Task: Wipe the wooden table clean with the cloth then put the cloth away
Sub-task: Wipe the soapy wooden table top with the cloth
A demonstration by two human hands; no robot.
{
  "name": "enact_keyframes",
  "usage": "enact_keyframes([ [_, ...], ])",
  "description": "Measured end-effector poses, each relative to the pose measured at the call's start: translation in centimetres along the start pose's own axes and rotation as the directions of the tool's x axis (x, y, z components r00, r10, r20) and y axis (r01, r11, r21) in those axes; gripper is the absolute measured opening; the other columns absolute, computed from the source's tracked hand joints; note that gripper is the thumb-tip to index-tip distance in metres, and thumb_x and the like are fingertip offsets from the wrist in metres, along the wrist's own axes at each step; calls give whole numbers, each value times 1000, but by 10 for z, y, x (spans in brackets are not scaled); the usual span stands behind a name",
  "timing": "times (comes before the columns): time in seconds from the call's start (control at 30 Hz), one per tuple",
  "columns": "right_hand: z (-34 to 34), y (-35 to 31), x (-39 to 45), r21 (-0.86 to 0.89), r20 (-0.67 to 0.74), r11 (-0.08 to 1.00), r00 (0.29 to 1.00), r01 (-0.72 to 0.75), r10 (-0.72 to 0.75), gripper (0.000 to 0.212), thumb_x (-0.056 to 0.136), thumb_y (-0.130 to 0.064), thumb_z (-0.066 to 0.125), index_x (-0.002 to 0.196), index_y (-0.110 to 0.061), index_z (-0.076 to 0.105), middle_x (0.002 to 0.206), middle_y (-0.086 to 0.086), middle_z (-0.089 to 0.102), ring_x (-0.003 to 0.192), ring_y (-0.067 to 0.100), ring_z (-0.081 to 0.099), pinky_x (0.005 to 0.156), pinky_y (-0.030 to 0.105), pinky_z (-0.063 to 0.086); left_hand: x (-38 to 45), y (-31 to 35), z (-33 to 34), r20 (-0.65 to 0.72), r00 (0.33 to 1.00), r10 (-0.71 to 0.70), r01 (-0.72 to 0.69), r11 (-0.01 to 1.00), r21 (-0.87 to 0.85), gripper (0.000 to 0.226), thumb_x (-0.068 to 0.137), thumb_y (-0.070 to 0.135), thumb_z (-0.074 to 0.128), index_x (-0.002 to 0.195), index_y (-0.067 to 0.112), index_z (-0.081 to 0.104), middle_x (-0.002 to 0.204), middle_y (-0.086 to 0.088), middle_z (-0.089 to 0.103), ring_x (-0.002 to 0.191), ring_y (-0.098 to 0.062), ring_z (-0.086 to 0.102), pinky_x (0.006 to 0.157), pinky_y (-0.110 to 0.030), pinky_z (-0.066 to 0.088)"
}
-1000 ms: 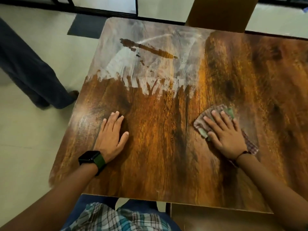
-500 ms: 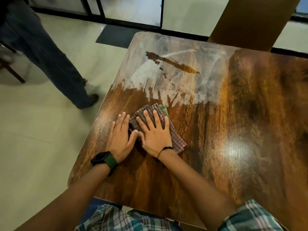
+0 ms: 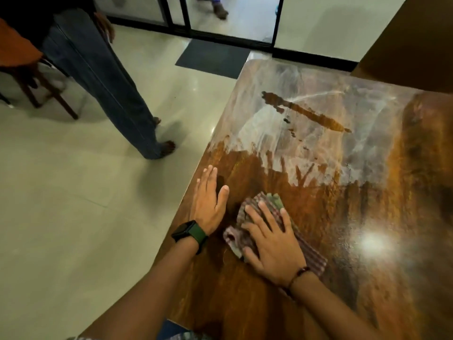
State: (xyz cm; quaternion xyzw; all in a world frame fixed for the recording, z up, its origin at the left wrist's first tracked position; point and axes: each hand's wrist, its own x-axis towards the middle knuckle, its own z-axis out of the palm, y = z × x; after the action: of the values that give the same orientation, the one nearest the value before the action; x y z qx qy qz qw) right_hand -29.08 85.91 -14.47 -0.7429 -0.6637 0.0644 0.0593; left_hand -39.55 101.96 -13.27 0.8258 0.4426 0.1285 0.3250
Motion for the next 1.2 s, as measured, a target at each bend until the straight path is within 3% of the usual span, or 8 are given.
enact_keyframes([
  [0.13,-9,22,94,-18,30,987,987,-159,159,60,85,-53,26,135,-26,46,156,0,25,145,27,12,110,61,6,7,-4,4,-63,998,9,-10,1000,-25,69,88,51,15,144,11,21,154,-6,17,134,-1,4,112,-21,-5],
  [0.27,-19,51,176,-27,89,961,956,-277,278,66,85,-54,19,146,-32,25,160,-5,3,146,23,-5,113,58,-3,7,-4,5,-42,999,12,-12,1000,-11,76,83,54,10,144,10,22,153,-6,20,135,-2,3,113,-22,-5],
  [0.47,-17,29,167,-81,96,945,941,-318,325,65,88,-53,9,150,-34,2,160,-3,-3,146,25,-7,113,59,-5,17,-6,-6,-41,999,0,-7,984,-180,67,88,49,22,145,13,19,153,-5,20,139,-10,16,115,-29,11],
  [0.67,5,-50,79,-3,43,991,990,-136,136,51,89,-44,33,138,-31,40,153,-1,29,143,28,19,106,63,13,45,-7,-10,-169,983,-72,18,953,-302,74,84,53,21,144,10,20,155,-8,13,139,-11,11,110,-29,16],
  [0.8,5,-33,104,-20,45,996,995,-85,86,57,89,-46,33,145,-32,26,155,-5,20,144,27,16,105,64,12,45,-12,-6,-273,959,-83,-17,938,-345,68,86,44,28,141,4,26,150,-4,16,137,-10,15,109,-24,20],
  [0.93,2,-2,155,-85,98,995,994,-50,58,60,91,-49,31,148,-37,17,159,-4,9,146,27,1,109,63,5,44,-16,1,-259,965,-37,-60,931,-359,65,86,40,33,141,8,21,148,-1,14,138,-11,14,110,-11,13],
  [1.07,-10,29,236,-93,86,980,979,-177,185,62,86,-50,15,148,-42,13,159,-5,4,146,24,-4,111,60,-2,46,-17,2,-249,968,-5,-91,924,-371,66,84,39,36,142,10,20,149,-1,13,138,-8,12,110,-10,10],
  [1.2,-18,44,281,-103,90,952,950,-288,298,59,90,-48,20,148,-40,14,160,-5,2,146,23,-5,113,59,-1,46,-13,-4,-205,979,-19,-73,899,-433,66,83,43,35,140,20,13,149,3,10,138,-6,10,108,-6,5],
])
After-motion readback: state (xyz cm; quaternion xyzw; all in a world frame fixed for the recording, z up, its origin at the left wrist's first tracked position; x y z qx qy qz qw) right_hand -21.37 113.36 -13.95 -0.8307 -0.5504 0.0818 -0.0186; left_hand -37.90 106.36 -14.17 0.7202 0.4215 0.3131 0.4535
